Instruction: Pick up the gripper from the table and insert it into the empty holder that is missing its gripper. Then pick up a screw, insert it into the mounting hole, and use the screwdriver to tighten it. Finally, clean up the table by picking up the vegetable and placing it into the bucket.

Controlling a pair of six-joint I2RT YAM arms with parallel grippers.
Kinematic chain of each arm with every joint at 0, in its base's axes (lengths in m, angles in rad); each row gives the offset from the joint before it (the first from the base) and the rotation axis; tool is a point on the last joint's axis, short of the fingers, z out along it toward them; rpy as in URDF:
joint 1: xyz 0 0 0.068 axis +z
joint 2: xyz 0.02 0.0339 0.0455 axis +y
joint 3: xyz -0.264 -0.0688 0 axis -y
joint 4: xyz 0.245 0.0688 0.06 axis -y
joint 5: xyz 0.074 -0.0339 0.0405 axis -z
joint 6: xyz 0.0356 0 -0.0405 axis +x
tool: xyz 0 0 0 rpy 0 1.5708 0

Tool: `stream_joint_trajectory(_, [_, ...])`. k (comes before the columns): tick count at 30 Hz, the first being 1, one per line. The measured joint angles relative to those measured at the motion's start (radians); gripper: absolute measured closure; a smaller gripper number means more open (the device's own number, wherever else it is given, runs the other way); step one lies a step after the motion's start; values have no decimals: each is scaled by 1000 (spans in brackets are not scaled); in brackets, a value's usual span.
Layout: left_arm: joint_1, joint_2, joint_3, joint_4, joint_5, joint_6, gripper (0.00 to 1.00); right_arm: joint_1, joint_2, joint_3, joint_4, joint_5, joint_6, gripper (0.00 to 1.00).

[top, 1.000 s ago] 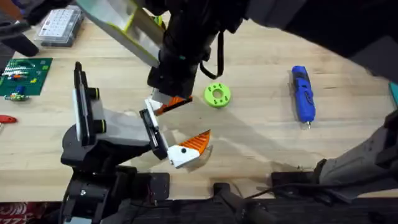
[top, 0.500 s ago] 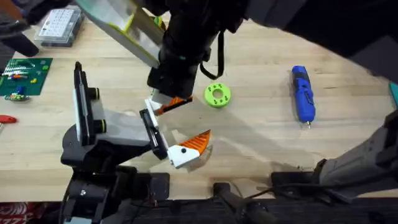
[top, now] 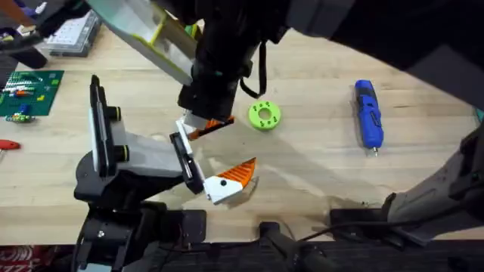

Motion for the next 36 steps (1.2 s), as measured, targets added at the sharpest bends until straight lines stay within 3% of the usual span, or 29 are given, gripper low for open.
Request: stream_joint_trajectory(36, [0,0,0,0,0,0,14,6,1,-20,10,-1,0,992])
